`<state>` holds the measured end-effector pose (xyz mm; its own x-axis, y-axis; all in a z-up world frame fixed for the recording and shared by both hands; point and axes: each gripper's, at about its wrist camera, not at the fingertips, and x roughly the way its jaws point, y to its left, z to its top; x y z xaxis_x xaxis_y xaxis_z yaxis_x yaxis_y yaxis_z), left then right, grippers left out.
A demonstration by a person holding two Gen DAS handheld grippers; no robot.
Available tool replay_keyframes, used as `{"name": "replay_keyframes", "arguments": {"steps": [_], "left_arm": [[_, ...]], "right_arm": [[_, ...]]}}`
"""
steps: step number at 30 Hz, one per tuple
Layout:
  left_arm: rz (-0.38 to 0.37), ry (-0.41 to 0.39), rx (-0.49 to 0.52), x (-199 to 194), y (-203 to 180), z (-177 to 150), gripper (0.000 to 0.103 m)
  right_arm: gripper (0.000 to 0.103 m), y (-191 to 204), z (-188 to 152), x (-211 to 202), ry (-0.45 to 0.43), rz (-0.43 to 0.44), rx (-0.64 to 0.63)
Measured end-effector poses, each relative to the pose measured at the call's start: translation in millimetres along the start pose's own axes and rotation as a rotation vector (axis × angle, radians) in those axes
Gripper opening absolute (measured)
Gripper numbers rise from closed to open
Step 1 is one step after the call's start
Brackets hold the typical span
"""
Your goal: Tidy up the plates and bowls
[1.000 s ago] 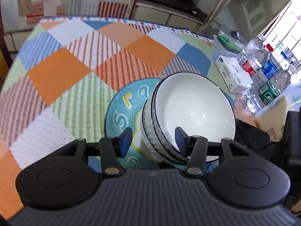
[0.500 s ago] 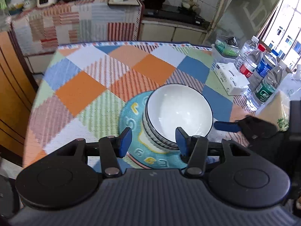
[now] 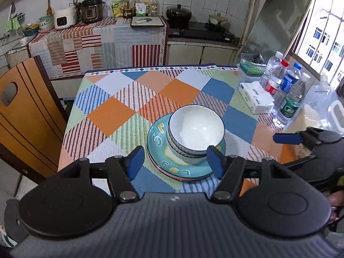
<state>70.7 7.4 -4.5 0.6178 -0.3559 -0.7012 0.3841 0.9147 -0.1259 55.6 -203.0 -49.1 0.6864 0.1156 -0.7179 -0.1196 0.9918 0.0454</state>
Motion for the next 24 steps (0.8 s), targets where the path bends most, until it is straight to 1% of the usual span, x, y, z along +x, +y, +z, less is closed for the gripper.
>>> {"name": "replay_keyframes", "arguments": {"steps": [2, 6, 9, 11, 14, 18, 21, 24], "left_arm": [[0.011, -0.001, -0.006, -7.8, -0.5, -4.0, 0.065], [0.035, -0.018, -0.025, -20.4, -0.9, -11.1, 0.069], [0.047, -0.027, -0.031, -25.6, -1.7, -15.6, 0.069], [0.053, -0.032, -0.030, -28.5, -3.2, -19.0, 0.072], [0.062, -0.033, -0.028, -30.3, -6.5, -23.7, 0.074], [0.059, -0.030, -0.044, -29.6, -8.9, -27.6, 0.081], [0.071, -0.039, -0.058, -28.5, -10.5, -31.3, 0.081], [0.074, -0.034, -0.046, -24.3, -13.1, -34.7, 0.083]], "right_arm": [[0.096, 2.3, 0.6, -17.4, -0.027, 0.004, -0.002], [0.097, 9.0, -0.5, -42.0, -0.059, -0.035, -0.030], [0.097, 7.0, -2.1, -53.2, -0.062, -0.019, -0.006], [0.097, 6.0, -3.5, -57.4, -0.055, -0.030, 0.011], [0.098, 8.8, -5.8, -60.2, -0.041, -0.076, 0.003], [0.099, 13.1, -10.3, -59.1, -0.026, -0.125, 0.004], [0.099, 12.9, -15.1, -58.2, -0.035, -0.163, 0.017], [0.099, 9.4, -18.6, -56.5, -0.027, -0.169, 0.042]]}}
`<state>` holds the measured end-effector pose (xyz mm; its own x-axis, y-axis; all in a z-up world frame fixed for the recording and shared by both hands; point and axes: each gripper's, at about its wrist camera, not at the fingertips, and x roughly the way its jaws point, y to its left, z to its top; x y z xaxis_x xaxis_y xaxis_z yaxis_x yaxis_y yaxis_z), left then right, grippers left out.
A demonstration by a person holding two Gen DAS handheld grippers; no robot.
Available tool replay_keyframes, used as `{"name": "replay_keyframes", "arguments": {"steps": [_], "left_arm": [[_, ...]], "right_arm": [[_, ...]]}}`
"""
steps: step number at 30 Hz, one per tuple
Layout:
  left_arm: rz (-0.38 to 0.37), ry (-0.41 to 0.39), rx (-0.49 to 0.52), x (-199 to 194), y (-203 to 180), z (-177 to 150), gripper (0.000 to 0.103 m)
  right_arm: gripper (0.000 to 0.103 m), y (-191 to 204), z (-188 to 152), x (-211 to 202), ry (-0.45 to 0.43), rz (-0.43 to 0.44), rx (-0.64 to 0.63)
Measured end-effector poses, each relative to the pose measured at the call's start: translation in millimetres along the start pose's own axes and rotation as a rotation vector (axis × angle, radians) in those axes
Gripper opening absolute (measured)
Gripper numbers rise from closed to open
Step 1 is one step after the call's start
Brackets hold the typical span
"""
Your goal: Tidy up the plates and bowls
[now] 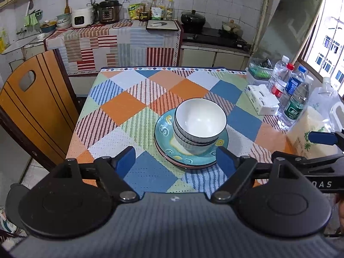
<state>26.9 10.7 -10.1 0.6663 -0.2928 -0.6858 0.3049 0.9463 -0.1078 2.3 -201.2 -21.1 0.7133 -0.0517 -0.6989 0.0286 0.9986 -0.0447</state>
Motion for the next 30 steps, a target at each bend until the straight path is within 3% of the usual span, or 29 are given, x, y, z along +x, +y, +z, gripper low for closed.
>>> {"name": "replay_keyframes", "arguments": {"steps": [9, 17, 30], "left_arm": [[0.034, -0.009, 0.018, 6.7, -6.1, -8.9, 0.102], [0.048, -0.006, 0.025, 9.8, -9.9, -12.8, 0.103], [0.031, -0.015, 0.002, 2.8, -9.6, -12.0, 0.103]], "right_arm": [[0.099, 6.2, -13.2, 5.2, 0.002, -0.043, -0.005], [0.099, 0.9, -13.0, 2.1, -0.017, -0.090, 0.033], [0.099, 3.0, -14.6, -0.3, -0.010, -0.054, 0.027]]}}
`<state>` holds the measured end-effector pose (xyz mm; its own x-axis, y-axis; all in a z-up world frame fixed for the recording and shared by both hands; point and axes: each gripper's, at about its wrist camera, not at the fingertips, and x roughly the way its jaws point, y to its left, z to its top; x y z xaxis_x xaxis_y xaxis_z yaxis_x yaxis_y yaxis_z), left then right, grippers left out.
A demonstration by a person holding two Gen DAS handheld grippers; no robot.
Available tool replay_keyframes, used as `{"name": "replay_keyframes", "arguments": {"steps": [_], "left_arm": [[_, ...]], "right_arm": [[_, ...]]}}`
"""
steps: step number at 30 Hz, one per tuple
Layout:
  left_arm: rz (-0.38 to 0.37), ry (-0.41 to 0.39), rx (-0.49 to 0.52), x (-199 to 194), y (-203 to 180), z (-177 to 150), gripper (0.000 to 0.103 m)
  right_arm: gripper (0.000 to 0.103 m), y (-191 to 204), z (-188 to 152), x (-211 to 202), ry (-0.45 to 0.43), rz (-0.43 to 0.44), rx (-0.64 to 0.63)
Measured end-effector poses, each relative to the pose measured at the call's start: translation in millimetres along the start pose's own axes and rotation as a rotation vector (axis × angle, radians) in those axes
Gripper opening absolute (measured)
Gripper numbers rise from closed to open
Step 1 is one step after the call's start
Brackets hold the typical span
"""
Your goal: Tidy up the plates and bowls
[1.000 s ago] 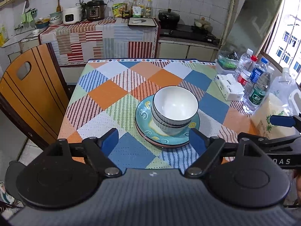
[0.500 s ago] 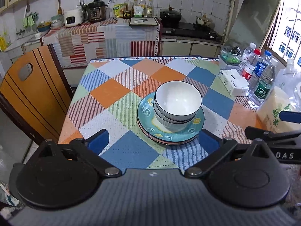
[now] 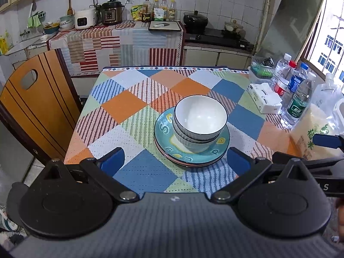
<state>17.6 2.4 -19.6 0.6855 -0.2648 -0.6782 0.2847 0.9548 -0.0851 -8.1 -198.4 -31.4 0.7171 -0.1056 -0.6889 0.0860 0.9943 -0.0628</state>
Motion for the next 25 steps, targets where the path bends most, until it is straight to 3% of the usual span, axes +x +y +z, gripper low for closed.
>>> {"name": "replay_keyframes", "arguments": {"steps": [25], "left_arm": [[-0.016, 0.003, 0.029, -3.3, -2.8, -3.8, 0.103]], "right_arm": [[0.099, -1.3, -1.3, 3.2, 0.021, 0.002, 0.010]]}}
